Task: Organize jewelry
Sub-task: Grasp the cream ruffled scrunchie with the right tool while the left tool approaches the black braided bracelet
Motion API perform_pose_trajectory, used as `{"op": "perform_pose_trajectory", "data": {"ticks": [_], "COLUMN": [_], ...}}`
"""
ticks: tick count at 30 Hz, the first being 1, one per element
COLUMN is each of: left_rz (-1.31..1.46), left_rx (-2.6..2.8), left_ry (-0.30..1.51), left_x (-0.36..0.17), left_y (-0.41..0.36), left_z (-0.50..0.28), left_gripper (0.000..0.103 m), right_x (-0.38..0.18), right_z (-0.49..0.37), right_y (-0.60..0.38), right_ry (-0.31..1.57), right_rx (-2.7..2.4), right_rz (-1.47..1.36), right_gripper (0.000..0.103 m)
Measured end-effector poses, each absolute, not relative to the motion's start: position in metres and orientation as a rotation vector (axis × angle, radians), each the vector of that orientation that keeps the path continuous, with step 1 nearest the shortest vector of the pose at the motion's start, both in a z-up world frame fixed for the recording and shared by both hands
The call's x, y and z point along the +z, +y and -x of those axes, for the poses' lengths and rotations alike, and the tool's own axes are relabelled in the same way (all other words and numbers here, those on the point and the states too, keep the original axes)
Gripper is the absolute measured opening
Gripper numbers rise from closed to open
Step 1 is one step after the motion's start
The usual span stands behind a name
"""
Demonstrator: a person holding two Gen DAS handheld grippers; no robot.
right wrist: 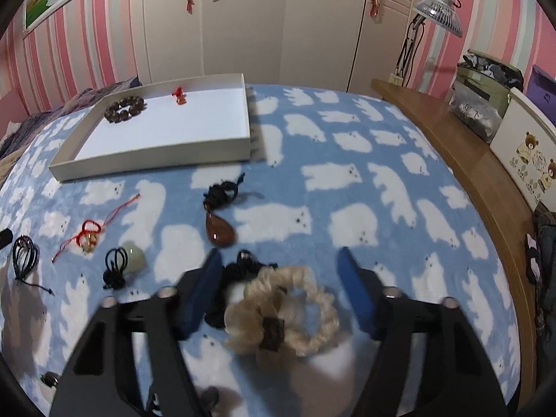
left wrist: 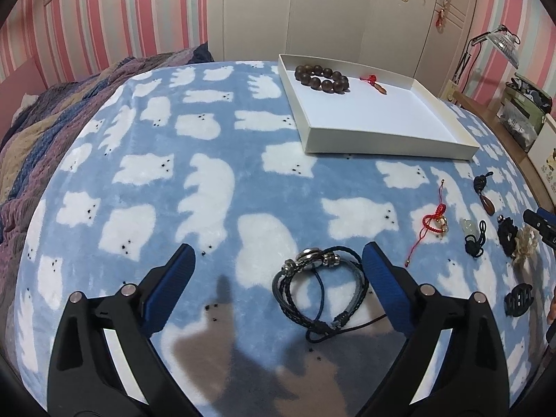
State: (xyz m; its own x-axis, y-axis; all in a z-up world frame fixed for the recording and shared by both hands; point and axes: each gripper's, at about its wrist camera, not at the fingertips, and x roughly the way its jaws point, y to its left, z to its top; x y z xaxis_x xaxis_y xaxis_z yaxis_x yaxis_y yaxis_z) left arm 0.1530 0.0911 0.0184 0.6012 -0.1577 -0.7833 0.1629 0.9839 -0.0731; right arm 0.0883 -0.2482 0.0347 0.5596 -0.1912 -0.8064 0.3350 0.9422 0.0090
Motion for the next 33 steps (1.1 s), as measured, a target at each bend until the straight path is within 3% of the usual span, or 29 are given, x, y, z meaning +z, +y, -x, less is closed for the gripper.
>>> {"op": "perform_pose_trajectory", "data": {"ticks": [9, 18, 20, 33], "left_rz": [-0.009, -0.006, -0.005, 0.013], "left_rx": [-0.188, -0.181, -0.182, -0.188], "left_ry": [0.919, 0.94, 0.943, 0.979], "left_x": [0.013, 0.007, 0.006, -0.003], "left_y": [0.092, 0.093, 0.093, 0.095], "left_z": [-0.147, -0.151, -0.151, -0.156], "left_gripper": [0.092, 0.085, 0.085, 0.074], "right_x": [0.024, 0.018, 0.016, 0.01], "right_z": [-0.081, -0.084, -0.086, -0.089], "right_y": [-0.24, -0.241, -0.243, -0.243], "right_ry": [0.963, 0.978, 0.984, 0.995], "right_rx": [-0.29, -0.275, -0.271, -0.255], "right_rz": [-0.182, -0.2, -0.205, -0.216], "right_gripper": [0.059, 0.052, 0.043, 0.035]}}
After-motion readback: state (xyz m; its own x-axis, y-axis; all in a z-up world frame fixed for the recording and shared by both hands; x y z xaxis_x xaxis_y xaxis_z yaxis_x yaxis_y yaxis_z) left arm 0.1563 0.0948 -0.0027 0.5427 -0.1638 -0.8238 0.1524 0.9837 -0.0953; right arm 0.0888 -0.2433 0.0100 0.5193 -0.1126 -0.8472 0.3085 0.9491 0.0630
